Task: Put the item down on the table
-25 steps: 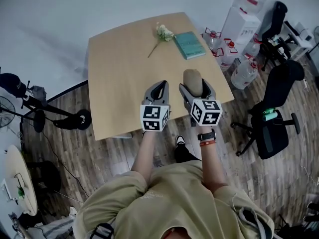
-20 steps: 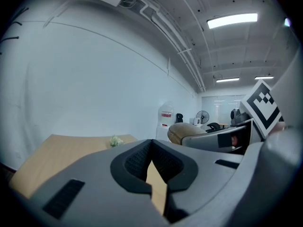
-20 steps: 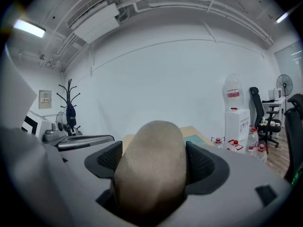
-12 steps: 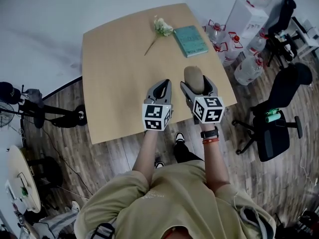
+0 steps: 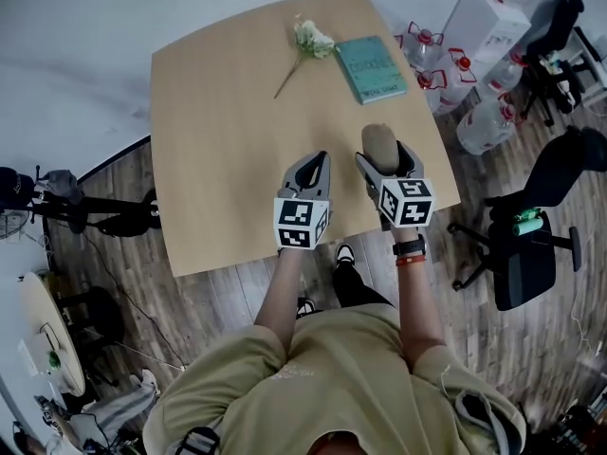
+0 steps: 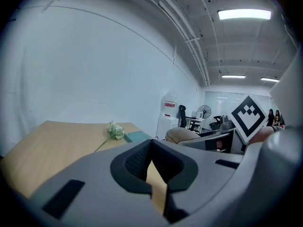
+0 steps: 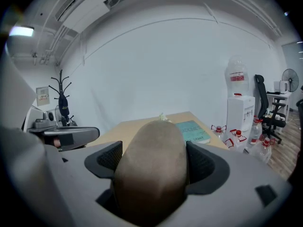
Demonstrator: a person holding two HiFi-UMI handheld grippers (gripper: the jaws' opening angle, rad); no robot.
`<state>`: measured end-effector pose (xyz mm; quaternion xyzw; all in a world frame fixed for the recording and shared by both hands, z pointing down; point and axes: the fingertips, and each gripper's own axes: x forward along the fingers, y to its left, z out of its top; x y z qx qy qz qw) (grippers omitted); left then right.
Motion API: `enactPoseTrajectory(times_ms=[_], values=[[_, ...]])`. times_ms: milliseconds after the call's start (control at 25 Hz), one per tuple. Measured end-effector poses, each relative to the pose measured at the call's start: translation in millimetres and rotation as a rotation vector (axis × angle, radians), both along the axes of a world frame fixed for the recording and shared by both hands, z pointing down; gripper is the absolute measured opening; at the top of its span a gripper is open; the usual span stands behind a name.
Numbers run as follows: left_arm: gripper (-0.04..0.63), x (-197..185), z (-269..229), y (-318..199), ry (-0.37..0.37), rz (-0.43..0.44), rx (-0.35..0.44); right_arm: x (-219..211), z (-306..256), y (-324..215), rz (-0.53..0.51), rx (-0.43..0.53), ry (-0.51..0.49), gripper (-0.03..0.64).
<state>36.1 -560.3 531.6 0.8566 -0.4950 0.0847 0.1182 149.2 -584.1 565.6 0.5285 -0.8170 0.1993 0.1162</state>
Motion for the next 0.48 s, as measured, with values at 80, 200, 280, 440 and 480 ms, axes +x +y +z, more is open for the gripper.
enactPoseTrajectory(times_ms=[80,200,280,440,480], values=[[0.023,6,9,-9,0.001,0.000,-0.013,7,14,-11,-0.012,-0.016,0.013,0.434],[0.023,15,20,-22,0.003,0.002,-0.025,18,38,-27,-0.026,-0.044,0.045,0.434],[0.023,21,26,-32,0.003,0.004,-0.034,25,54,-39,-0.037,-0.063,0.065,0.434],[0.023,29,38,-47,-0.001,0.008,-0.056,32,83,-56,-0.066,-0.102,0.094,0.434],[0.023,31,41,-51,-0.003,0.009,-0.063,34,89,-61,-0.072,-0.111,0.104,0.434]])
